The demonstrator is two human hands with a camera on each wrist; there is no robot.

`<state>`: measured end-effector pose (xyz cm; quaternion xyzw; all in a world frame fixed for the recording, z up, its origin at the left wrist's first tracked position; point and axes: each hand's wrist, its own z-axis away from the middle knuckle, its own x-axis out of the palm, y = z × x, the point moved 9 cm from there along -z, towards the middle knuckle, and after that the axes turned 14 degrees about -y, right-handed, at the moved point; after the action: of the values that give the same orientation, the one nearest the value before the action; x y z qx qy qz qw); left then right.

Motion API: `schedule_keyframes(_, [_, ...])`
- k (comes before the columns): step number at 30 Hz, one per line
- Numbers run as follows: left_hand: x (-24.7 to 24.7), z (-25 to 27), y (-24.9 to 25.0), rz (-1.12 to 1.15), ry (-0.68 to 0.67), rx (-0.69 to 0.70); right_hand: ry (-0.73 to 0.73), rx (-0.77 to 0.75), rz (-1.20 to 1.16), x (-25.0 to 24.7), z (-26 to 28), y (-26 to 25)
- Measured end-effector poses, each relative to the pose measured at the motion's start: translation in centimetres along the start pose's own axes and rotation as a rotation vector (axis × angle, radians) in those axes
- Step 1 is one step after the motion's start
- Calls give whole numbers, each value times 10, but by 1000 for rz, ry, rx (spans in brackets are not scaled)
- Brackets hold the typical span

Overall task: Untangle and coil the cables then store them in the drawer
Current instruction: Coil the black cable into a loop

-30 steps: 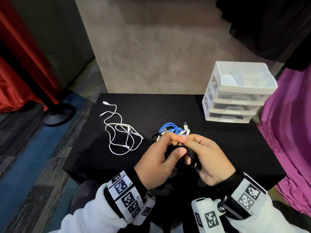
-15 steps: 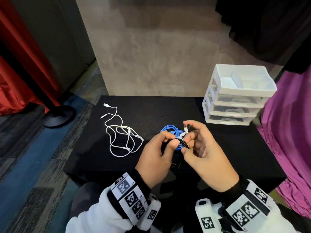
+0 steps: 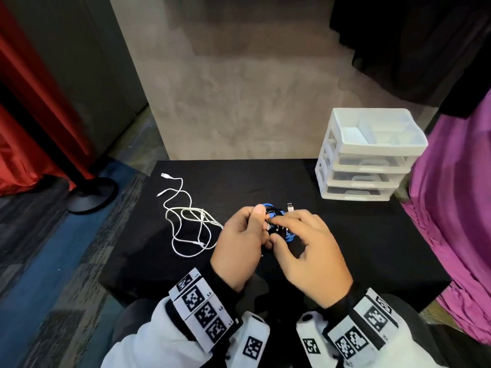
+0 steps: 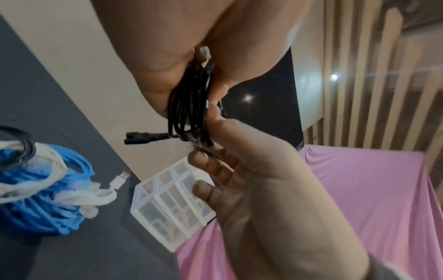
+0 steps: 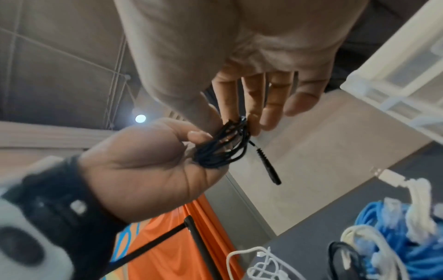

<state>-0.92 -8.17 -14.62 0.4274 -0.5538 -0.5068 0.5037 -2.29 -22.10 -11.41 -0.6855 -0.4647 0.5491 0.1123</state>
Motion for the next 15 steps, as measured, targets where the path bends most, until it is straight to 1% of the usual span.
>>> schedule_keyframes(2, [3, -1, 10, -127, -34, 55, -14, 63, -98, 1, -1, 8])
schedule_keyframes(3, [4, -1, 15, -237, -53, 98, -22, 120, -180, 0, -2, 14])
schedule_keyframes(4, [5, -1, 22, -372, -68, 151, -46, 182, -320, 0, -4, 20])
schedule_keyframes(6, [6, -3, 28, -619, -104, 224, -87, 303, -740, 5, -5, 30])
schedule_keyframes(7, [5, -4, 29, -700, -123, 239, -91, 337, -867, 5, -4, 31])
schedule_keyframes(8, [5, -6, 29, -754, -143, 240, -82, 339, -883, 1, -6, 32])
schedule_keyframes(9, [4, -7, 29, -784, -166, 232, -68, 319, -775, -7, -7, 35])
schedule_keyframes(11, [5, -8, 26, -805, -237, 188, -50, 278, -386, -21, -9, 39])
schedule_keyframes(13, [7, -8, 19, -770, -325, 113, -8, 215, -21, -32, -11, 35])
schedule_keyframes(14, [8, -7, 16, -745, -341, 90, 8, 178, 83, -34, -11, 31])
schedule_keyframes(15, [8, -7, 15, -710, -336, 86, 11, 151, 117, -32, -10, 29])
